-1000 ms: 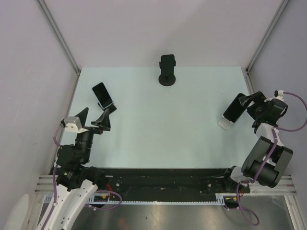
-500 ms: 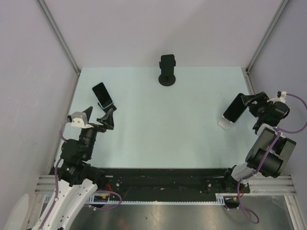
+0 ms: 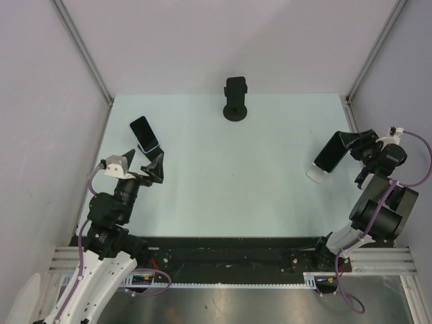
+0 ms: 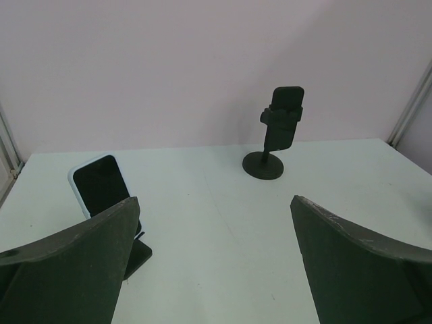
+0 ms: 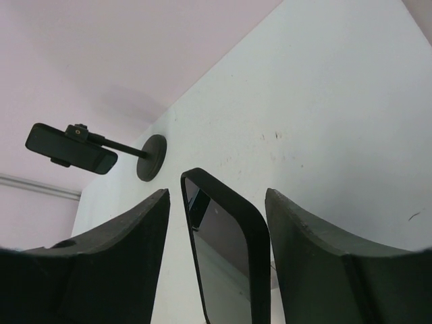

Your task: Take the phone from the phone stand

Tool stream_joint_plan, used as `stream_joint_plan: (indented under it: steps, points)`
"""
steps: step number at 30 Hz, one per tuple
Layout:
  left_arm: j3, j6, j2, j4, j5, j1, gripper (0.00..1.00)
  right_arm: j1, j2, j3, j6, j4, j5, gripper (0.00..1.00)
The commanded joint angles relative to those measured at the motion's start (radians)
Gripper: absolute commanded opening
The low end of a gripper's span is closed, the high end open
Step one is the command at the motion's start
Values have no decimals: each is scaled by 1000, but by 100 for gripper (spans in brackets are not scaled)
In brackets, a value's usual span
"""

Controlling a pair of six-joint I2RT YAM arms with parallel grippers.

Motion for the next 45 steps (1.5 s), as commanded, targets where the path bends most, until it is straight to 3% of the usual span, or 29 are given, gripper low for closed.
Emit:
stream_joint_plan:
  steps: [1,10,20,32,45]
  points:
    - [-11,45,10,21,28,-6,100,-6,23,1,14,96,-45,61]
    - [-11,46,7,23,30,-6,100,-8,-15,1,4,76,-70,38]
    - [-13,46,2,24,34,-6,100,-6,-123,1,-7,31,-82,1]
    - [-4,9,27,26,46,-7,100,70,-311,1,28,-24,-45,0]
    - [148,-159,321,-85,255,-7,100,452,-371,8,44,-197,107,0]
